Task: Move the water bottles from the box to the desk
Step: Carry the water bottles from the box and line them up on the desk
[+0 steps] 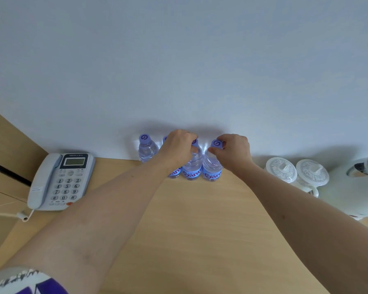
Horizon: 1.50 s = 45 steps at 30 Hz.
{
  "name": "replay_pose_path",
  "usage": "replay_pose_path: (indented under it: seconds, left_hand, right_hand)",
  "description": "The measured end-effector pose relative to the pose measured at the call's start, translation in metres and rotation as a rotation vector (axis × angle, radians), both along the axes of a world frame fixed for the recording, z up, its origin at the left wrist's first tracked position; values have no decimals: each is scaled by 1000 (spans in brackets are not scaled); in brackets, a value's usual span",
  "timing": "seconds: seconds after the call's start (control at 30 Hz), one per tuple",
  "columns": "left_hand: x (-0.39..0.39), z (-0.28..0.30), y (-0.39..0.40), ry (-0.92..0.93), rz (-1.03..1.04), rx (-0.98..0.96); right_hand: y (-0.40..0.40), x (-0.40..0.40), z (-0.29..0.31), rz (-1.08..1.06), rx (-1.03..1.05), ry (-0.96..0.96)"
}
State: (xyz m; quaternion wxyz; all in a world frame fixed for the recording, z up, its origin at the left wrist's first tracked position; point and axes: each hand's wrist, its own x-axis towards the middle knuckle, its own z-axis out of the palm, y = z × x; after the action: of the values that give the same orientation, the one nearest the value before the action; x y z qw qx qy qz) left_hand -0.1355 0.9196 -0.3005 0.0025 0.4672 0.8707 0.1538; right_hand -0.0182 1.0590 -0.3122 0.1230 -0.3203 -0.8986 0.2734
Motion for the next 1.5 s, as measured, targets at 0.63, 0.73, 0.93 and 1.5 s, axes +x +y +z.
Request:
replay_pose_path:
  seconds: [0.63,0.73,0.93,1.5]
  left_hand:
    - [5,-2,-10,73,53,214]
    - [-5,1,-36,317,149,424]
    - [-34,-18,-91,31,509,208]
    - [-65,-34,-110,-334,356,254]
  right_hand:
    - [-7,2,-4,94,195,57]
    - [-23,-14,5,196,320,20]
    - [-45,-39,10,184,425,-217]
    - [-55,-53,1,120,507,-314]
